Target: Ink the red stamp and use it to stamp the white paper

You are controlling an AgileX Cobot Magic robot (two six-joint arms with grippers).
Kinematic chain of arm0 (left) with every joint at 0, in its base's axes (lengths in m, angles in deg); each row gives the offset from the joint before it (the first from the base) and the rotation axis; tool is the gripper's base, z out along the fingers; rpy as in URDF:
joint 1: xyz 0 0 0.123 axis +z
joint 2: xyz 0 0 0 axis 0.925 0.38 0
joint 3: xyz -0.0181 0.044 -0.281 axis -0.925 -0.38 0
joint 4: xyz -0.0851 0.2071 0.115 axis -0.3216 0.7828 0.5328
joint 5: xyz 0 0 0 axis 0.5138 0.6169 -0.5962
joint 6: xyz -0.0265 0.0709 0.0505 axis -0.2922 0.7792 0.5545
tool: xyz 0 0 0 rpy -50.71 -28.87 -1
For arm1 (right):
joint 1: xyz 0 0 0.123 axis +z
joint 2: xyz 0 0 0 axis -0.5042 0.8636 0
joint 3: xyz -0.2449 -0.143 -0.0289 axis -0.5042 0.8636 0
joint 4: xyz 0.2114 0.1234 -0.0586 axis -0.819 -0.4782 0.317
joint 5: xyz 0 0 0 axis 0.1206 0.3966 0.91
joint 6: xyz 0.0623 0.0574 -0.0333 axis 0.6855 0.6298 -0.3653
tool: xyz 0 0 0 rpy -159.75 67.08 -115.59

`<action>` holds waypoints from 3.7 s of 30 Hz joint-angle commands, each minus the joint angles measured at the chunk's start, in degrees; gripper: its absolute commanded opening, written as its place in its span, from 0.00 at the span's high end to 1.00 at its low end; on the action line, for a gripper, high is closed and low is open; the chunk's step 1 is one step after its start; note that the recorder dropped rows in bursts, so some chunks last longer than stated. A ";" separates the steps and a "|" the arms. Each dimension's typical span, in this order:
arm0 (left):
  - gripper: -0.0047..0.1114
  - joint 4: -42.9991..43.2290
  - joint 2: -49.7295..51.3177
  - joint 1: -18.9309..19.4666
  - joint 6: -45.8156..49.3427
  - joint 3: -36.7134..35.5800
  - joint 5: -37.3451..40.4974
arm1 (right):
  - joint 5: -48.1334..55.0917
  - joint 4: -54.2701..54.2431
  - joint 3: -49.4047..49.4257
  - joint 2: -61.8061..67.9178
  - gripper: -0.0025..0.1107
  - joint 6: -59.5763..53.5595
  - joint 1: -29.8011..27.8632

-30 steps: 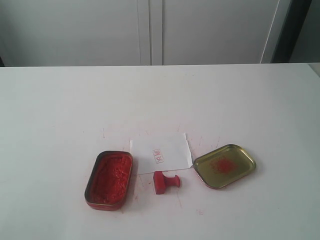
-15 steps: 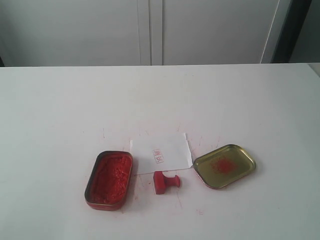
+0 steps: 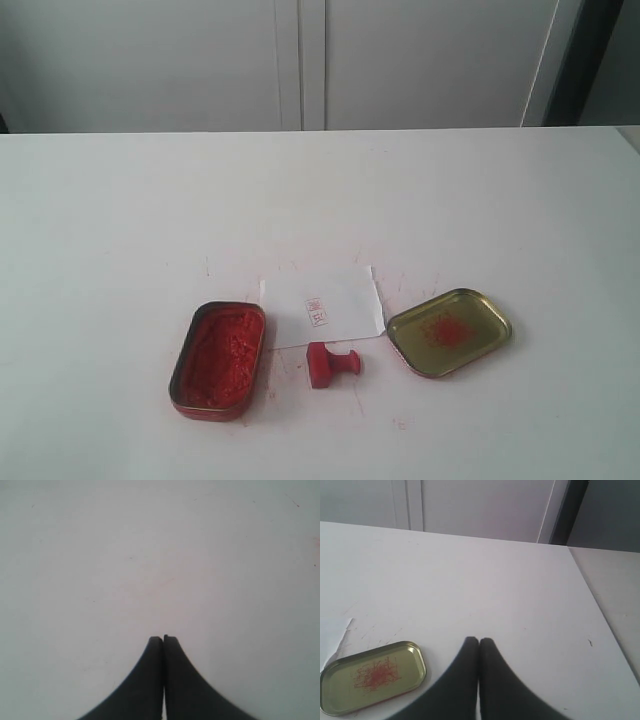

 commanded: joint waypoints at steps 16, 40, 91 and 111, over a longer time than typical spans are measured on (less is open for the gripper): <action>0.96 -0.17 -0.23 -0.44 -0.17 -0.43 0.00 | -0.88 -0.30 0.18 -10.95 0.98 -0.62 0.39; 0.96 -0.17 -0.23 -0.44 -0.17 -0.43 0.00 | -0.88 -0.30 0.30 -23.48 0.98 -0.62 0.39; 0.96 -0.17 -0.23 -0.44 -0.17 -0.43 0.00 | 0.79 -0.30 18.75 -23.48 0.98 -0.62 0.39; 0.96 -0.17 -0.23 -0.44 -0.17 -0.43 0.00 | 0.79 -0.30 18.75 -23.48 0.98 -0.62 0.39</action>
